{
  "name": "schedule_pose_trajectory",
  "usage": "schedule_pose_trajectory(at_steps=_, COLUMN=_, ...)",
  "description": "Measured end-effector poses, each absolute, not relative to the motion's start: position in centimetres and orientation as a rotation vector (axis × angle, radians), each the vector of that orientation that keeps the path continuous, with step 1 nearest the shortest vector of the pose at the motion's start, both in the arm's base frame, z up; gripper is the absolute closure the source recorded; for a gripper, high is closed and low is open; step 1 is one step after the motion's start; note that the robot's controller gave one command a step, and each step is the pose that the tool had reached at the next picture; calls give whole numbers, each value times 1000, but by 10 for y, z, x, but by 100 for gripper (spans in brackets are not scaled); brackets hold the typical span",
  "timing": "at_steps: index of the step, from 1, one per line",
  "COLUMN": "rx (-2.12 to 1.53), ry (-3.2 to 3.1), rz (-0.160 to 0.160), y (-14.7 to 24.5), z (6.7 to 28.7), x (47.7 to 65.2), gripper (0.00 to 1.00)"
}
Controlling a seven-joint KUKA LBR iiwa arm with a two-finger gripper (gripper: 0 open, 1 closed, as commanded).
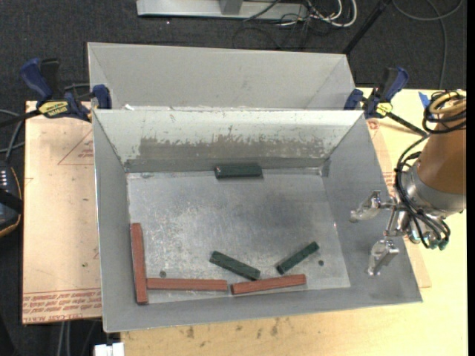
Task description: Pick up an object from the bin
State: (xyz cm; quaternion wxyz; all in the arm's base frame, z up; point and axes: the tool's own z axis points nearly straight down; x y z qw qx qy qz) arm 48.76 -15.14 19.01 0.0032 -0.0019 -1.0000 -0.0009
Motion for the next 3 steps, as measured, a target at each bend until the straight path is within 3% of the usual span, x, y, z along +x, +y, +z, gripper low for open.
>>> schedule_pose_trajectory(at_steps=1, rx=0, ry=-3142, rz=-1, y=-151, z=194, x=490, gripper=0)
schedule_pose_trajectory(at_steps=2, rx=-176, ry=-3142, rz=-1, y=-111, z=131, x=506, gripper=0)
schedule_pose_trajectory(at_steps=3, rx=33, ry=-3142, rz=-2, y=-112, z=94, x=508, gripper=0)
